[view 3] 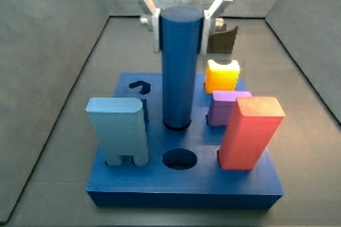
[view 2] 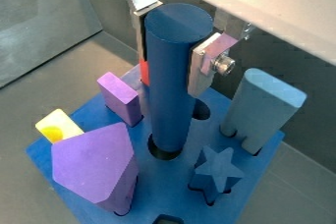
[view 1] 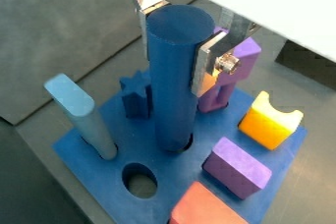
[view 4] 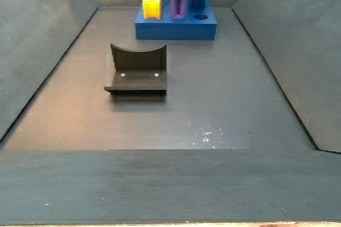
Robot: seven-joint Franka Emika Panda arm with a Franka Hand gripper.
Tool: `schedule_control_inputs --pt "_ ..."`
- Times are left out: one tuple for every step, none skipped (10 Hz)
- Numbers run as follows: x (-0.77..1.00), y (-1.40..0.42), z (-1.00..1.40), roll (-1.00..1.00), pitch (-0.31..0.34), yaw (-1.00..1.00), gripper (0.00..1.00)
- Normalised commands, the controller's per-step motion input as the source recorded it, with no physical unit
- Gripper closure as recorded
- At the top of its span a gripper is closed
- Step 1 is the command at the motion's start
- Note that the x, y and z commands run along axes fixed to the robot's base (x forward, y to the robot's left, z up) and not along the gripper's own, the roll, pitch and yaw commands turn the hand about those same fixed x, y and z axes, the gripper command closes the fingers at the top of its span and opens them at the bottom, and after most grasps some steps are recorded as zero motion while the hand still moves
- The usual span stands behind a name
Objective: Pick up the round object. Move up. Move to above the board. Insert the round object.
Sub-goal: Insert the round object.
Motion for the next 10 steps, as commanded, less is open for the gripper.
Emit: schedule_control_inputs --pt "0.18 0.00 -0.26 0.03 -0.067 0.07 1.00" --pt "0.09 0.00 -0.15 0.05 -0.033 0.03 1.00" --pt "0.00 0.03 0.00 0.12 0.000 0.00 1.00" --pt "-0.07 0.00 0.00 0.17 0.000 0.00 1.00" --pt "-0.13 0.00 0.00 0.24 0.000 0.00 1.00" --pt "-0.08 0.00 0.00 0.21 0.000 0.00 1.00" --pt "0.00 0.00 0.00 0.13 0.000 0.00 1.00" --pt "0.02 0.00 0.00 0.11 0.010 0.00 1.00" --pt "0.08 0.02 0.00 0.12 0.004 0.00 1.00" --pt "0.13 0.07 0.00 0.07 0.000 0.00 1.00"
